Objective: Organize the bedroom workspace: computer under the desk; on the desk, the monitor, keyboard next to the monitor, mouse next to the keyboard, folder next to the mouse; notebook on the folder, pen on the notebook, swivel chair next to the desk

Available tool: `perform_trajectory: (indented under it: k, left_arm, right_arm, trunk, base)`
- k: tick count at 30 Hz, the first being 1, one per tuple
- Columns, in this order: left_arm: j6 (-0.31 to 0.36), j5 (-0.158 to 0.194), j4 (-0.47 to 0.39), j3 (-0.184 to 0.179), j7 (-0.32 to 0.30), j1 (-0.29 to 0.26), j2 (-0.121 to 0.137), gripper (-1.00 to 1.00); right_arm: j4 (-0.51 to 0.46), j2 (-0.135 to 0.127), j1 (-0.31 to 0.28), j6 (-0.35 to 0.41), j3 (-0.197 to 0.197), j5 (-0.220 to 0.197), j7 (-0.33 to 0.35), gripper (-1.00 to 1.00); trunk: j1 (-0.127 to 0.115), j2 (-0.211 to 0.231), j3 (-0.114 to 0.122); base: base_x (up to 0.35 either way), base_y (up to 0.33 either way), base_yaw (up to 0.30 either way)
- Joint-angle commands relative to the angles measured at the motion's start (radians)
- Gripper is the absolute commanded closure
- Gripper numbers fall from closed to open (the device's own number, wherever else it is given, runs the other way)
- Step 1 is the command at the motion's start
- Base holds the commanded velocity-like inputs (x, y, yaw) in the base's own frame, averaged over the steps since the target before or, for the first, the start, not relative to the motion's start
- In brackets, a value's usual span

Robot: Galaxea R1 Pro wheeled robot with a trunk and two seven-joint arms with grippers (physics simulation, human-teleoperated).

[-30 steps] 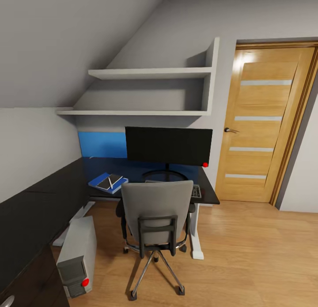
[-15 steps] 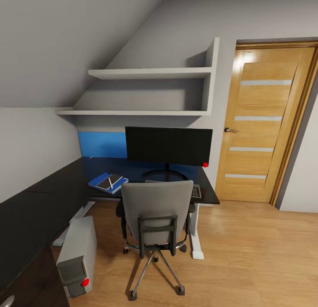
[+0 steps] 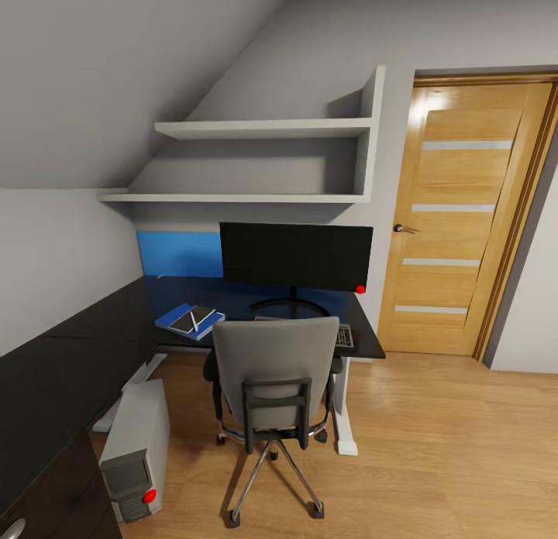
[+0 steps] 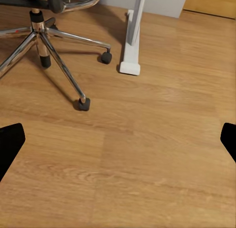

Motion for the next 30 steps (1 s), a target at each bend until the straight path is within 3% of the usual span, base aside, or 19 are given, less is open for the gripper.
perform_trajectory:
  k: [1, 30]
  left_arm:
    - [0.0, 0.004, -0.002, -0.009, 0.006, 0.001, 0.0, -1.0]
    - [0.0, 0.003, -0.002, -0.012, 0.006, 0.001, -0.001, -1.0]
  right_arm:
    - [0.002, 0.0, -0.001, -0.004, 0.009, -0.01, 0.0, -1.0]
    - [0.002, 0.001, -0.001, -0.004, 0.011, -0.01, 0.0, -1.0]
  trunk:
    - [0.0, -0.001, -0.001]
    - [0.0, -0.001, -0.001]
  base:
    - [0.0, 0.0, 0.0]
    - [0.0, 0.0, 0.0]
